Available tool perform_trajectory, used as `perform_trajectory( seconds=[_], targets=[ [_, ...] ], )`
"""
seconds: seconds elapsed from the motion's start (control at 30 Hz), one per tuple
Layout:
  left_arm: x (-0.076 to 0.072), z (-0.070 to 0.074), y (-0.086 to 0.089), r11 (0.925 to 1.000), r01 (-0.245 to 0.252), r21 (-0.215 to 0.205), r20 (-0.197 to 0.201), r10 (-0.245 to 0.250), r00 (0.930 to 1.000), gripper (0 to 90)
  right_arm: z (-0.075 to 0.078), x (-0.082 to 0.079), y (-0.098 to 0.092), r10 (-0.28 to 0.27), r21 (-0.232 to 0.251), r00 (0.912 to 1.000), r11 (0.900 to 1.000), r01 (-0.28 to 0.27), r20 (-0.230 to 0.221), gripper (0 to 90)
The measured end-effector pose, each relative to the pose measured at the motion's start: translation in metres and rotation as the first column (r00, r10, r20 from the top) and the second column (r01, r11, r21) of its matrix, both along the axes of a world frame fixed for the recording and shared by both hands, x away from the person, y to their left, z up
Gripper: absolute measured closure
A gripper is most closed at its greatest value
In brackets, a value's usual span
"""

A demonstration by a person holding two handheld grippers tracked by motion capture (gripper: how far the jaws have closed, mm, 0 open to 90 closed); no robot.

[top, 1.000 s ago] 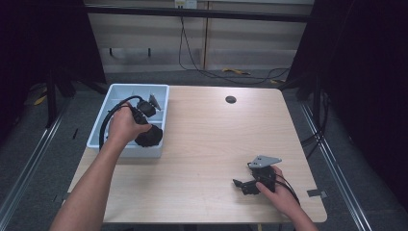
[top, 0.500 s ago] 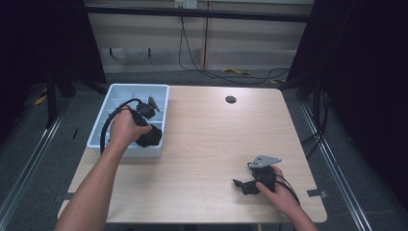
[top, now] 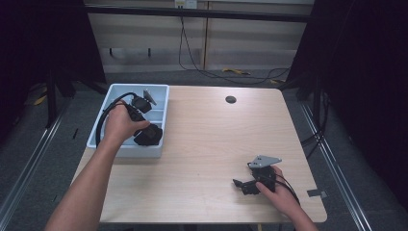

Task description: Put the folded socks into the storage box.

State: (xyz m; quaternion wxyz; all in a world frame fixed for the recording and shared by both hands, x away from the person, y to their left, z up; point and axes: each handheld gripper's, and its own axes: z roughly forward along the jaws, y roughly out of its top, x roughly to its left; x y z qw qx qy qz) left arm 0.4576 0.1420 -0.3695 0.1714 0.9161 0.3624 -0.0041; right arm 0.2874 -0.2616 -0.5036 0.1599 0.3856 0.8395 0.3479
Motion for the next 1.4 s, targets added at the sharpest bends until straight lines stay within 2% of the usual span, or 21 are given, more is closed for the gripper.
perform_trajectory(
  seconds=[0.13,0.17,0.23,0.3,0.37,0.5,0.57,0.7,0.8,1.03,1.13,1.27,1.4],
  targets=[
    [0.000,0.010,0.000,0.9999,-0.009,0.008,0.015,0.009,0.9998,58.1,0.000,0.000,0.000,0.000,0.000,1.0000,1.000,0.000,0.000,11.3],
    [0.001,0.012,0.000,1.0000,-0.007,-0.003,0.013,0.007,0.9999,60.0,0.000,0.000,0.000,0.000,0.000,1.0000,1.000,0.000,0.000,11.3],
    [0.002,0.015,0.000,0.9999,-0.007,0.013,0.011,0.007,0.9999,63.5,0.000,0.000,0.000,-0.001,0.001,1.0000,1.000,0.001,0.000,11.3],
    [0.003,0.016,0.000,0.9998,-0.017,0.005,0.015,0.017,0.9998,70.4,0.000,0.000,0.000,-0.001,0.001,1.0000,1.000,0.001,-0.001,11.3],
    [0.004,0.016,0.000,0.9998,-0.018,0.010,0.013,0.018,0.9998,77.3,0.000,0.000,0.000,-0.001,0.001,1.0000,1.000,0.001,0.000,11.4],
    [0.007,0.010,-0.002,0.9996,-0.002,0.027,0.014,0.002,0.9999,86.1,0.000,0.000,0.000,-0.001,0.001,1.0000,1.000,0.001,-0.001,11.3],
    [0.008,0.007,-0.003,0.9997,-0.006,0.023,0.008,0.006,0.9999,89.9,0.000,0.000,0.000,-0.001,0.001,1.0000,1.000,0.001,-0.001,11.3],
    [0.011,-0.004,-0.006,0.9991,0.003,0.043,-0.007,-0.002,1.0000,90.0,0.000,0.000,0.000,-0.001,0.001,1.0000,1.000,0.001,-0.001,11.3],
    [0.012,-0.012,-0.008,0.9994,0.008,0.033,-0.025,-0.007,0.9997,90.0,0.000,0.000,0.000,-0.001,0.001,1.0000,1.000,0.001,0.000,11.4],
    [0.011,-0.024,-0.011,0.9986,0.017,0.049,-0.057,-0.014,0.9983,90.0,0.000,0.000,0.000,-0.001,0.001,1.0000,1.000,0.001,0.000,11.3],
    [0.010,-0.027,-0.011,0.9987,0.006,0.050,-0.071,-0.002,0.9974,90.0,0.000,0.000,0.000,0.000,0.001,1.0000,1.000,0.000,0.000,11.4],
    [0.010,-0.039,-0.010,0.9988,0.005,0.048,-0.099,0.000,0.9950,90.0,0.000,0.000,0.000,-0.001,0.001,1.0000,1.000,0.001,0.000,11.4],
    [0.010,-0.046,-0.010,0.9987,0.000,0.050,-0.110,0.006,0.9939,90.0,0.000,0.000,0.000,0.000,0.001,1.0000,1.000,0.000,0.000,11.4]
  ],
)
